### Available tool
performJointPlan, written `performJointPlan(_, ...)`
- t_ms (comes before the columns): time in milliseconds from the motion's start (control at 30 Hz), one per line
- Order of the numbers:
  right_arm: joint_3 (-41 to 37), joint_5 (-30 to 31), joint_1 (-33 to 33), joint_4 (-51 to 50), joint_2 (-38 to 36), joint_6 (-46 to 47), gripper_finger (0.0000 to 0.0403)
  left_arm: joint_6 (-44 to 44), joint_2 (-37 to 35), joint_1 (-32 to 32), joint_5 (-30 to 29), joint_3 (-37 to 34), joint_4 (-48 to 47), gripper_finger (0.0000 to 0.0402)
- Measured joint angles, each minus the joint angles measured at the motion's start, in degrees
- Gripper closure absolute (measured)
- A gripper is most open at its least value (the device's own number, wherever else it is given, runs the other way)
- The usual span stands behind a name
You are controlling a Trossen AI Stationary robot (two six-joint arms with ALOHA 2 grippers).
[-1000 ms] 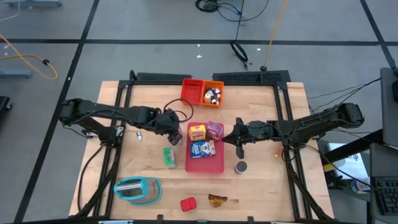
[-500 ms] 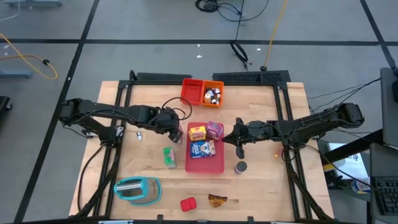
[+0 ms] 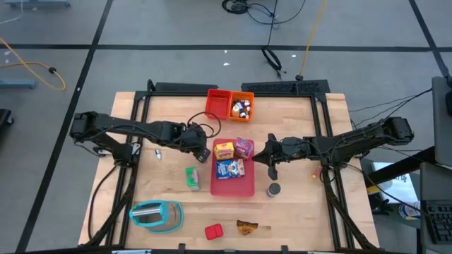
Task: Pick & Place Kitchen Items
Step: Put the red cereal box into the light red bin
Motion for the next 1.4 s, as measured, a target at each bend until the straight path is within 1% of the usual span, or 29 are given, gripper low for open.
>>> performJointPlan(233, 0.0, 0.0, 0.0, 0.0, 0.0, 0.0, 0.0385, 1.7, 0.1, 0.0, -0.1, -0.1, -0.1, 0.0282)
performJointPlan(300, 0.0, 0.0, 0.0, 0.0, 0.0, 0.0, 0.0385, 2.5, 0.1, 0.0, -0.9, -0.1, 0.1, 0.0293)
performJointPlan(367, 0.0, 0.0, 0.0, 0.0, 0.0, -0.1, 0.0385, 2.8, 0.2, 0.0, -1.6, -0.1, 0.0, 0.0296)
performJointPlan(433, 0.0, 0.0, 0.0, 0.0, 0.0, -0.2, 0.0385, 3.3, 0.2, 0.0, -1.8, -0.2, -0.1, 0.0291)
performJointPlan(533, 0.0, 0.0, 0.0, 0.0, 0.0, -0.2, 0.0385, 3.1, 0.2, 0.2, -1.9, -0.2, -0.2, 0.0268)
performJointPlan(667, 0.0, 0.0, 0.0, -0.1, 0.0, -0.2, 0.0385, 3.6, 0.2, 1.2, 0.4, -0.2, -0.2, 0.0232)
performJointPlan(733, 0.0, 0.0, 0.0, -0.1, 0.0, -0.2, 0.0385, 3.4, 0.2, 1.5, 0.6, -0.2, -0.2, 0.0223)
performJointPlan(833, 0.0, 0.0, 0.0, -0.2, 0.0, -0.2, 0.0385, 2.8, 0.2, 1.8, 0.6, -0.2, -0.2, 0.0221)
performJointPlan(967, 0.0, 0.0, 0.0, -0.2, 0.0, -0.1, 0.0385, 4.3, 0.1, 1.9, 0.5, -0.2, -0.1, 0.0220)
performJointPlan(1200, 0.0, 0.1, 0.0, -0.2, 0.0, -0.2, 0.0385, 4.5, -2.9, 1.9, 0.9, -0.4, -0.7, 0.0219)
performJointPlan(1400, 0.0, 0.2, 0.0, -0.3, 0.0, -0.2, 0.0385, 3.4, -4.2, 1.9, -1.0, -0.4, -1.0, 0.0219)
